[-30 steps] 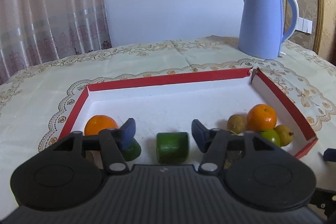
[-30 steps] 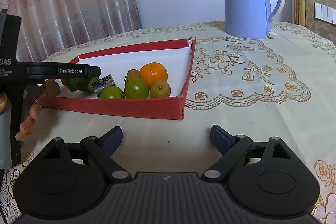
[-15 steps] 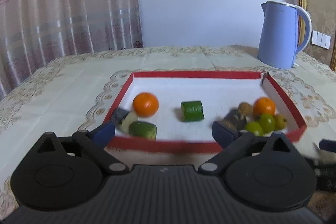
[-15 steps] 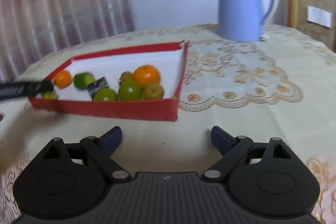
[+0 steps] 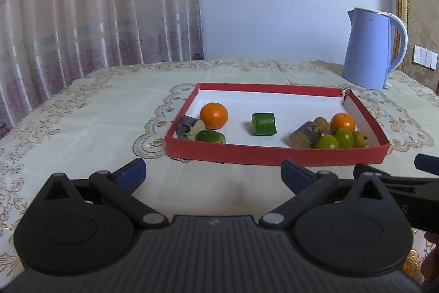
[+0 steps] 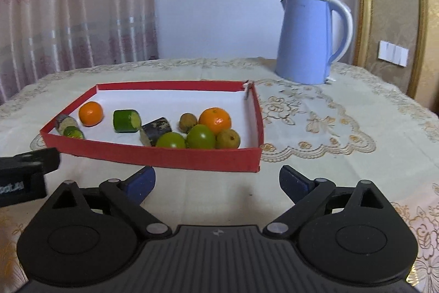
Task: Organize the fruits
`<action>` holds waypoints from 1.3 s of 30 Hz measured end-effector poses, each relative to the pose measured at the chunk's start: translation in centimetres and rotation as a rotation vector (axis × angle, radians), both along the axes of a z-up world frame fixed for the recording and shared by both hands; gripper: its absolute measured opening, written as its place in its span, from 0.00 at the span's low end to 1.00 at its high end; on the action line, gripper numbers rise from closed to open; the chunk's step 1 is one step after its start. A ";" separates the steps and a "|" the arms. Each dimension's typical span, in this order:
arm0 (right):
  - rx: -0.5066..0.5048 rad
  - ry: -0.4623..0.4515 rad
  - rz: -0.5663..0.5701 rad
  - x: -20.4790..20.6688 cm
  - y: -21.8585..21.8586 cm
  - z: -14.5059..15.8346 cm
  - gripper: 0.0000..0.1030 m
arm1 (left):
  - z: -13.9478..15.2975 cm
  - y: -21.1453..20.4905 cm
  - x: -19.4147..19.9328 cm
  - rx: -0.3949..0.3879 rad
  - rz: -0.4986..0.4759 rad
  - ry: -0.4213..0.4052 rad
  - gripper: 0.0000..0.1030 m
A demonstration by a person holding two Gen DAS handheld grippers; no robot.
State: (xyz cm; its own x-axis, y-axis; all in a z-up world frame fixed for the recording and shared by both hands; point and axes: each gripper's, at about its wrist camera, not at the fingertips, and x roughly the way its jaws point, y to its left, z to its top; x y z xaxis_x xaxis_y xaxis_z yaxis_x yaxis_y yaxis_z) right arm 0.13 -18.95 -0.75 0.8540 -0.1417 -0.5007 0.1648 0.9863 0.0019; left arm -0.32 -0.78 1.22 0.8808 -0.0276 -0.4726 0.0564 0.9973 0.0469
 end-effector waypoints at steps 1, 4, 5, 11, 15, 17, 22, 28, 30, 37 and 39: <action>0.000 0.003 -0.009 0.0 0.1 0.1 0.95 | 0.1 0.1 -0.1 -0.003 0.002 0.000 1.00; -0.002 0.008 -0.007 0.2 0.4 0.1 0.95 | 0.4 0.3 -0.3 -0.018 -0.001 -0.002 1.00; -0.006 0.010 -0.008 0.2 0.6 0.1 0.95 | 0.5 0.3 -0.3 -0.018 -0.003 -0.002 1.00; -0.008 0.021 -0.002 0.5 1.3 0.6 0.95 | 0.4 0.3 -0.4 -0.013 0.004 0.005 1.00; 0.019 0.043 0.007 0.8 1.3 0.6 0.95 | 0.4 0.6 -0.4 -0.031 0.007 0.006 1.00; 0.027 0.055 0.019 0.9 1.4 0.5 0.95 | 0.5 0.7 -0.5 -0.034 0.007 0.005 1.00; 0.029 0.067 0.034 1.0 1.6 0.4 0.95 | 0.6 0.8 -0.5 -0.037 0.014 0.006 1.00; 0.017 0.063 0.035 1.0 1.8 0.4 0.95 | 0.8 0.6 -0.7 -0.015 0.019 -0.006 1.00; 0.017 0.065 0.034 1.1 1.8 0.4 0.95 | 0.8 0.6 -0.8 -0.007 0.023 -0.009 1.00; 0.009 0.063 0.034 1.3 1.8 0.4 0.95 | 1.0 1.0 -0.4 -0.030 0.036 0.013 1.00; 0.006 0.065 0.037 1.4 1.9 0.4 0.95 | 0.9 1.2 -0.3 -0.035 0.033 0.019 1.00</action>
